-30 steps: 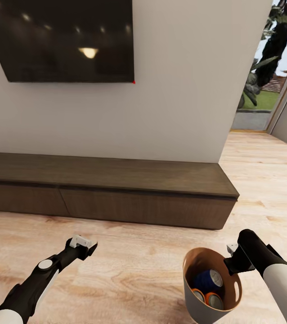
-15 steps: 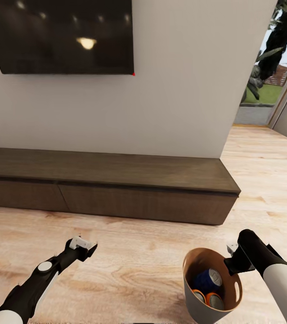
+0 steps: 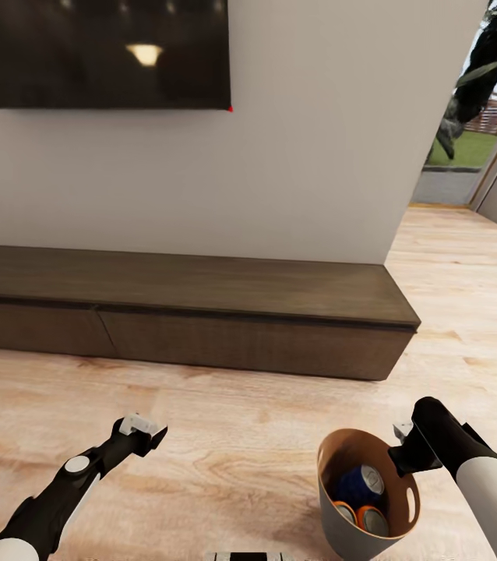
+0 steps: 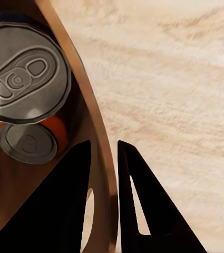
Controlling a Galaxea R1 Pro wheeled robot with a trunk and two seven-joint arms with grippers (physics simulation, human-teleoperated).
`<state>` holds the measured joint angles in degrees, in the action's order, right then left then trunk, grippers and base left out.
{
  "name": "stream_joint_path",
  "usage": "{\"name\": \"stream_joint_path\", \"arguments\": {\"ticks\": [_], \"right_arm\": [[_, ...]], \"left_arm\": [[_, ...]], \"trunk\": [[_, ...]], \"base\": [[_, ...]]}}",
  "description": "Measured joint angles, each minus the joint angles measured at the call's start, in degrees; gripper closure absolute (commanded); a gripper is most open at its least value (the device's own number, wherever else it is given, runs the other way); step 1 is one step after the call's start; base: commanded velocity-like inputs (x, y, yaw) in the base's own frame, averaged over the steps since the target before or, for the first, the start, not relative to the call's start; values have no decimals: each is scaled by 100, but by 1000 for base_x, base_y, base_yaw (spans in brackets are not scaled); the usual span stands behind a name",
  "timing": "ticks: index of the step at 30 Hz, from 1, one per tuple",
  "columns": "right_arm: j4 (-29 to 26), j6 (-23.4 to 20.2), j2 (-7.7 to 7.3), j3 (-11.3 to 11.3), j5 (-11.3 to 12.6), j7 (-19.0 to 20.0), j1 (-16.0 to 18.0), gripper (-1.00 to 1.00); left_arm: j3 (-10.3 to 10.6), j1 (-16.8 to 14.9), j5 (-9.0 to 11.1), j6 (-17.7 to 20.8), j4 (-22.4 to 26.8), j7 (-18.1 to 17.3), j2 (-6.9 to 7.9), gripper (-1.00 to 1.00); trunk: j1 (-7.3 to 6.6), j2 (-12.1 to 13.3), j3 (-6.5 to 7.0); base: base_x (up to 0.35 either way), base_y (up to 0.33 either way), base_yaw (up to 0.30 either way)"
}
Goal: Put the three can of soda from the living room inside the tash can in the kitchen.
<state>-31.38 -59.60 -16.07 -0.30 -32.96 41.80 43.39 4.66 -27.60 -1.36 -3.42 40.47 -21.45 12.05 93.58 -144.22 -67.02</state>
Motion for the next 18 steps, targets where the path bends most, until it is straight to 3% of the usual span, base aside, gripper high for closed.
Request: {"name": "stream_joint_path", "arguments": {"ticks": [3, 18], "right_arm": [[0, -5, -3, -6, 13, -1, 0, 100], [-33, -6, -134, -37, 15, -7, 9, 100]], "left_arm": [[0, 0, -3, 0, -3, 0, 0, -100], [8, 1, -3, -19, -4, 0, -1, -100]], "trunk": [[8, -4, -66], [7, -5, -67]], "base": [[0, 0, 0], [0, 0, 0]]}}
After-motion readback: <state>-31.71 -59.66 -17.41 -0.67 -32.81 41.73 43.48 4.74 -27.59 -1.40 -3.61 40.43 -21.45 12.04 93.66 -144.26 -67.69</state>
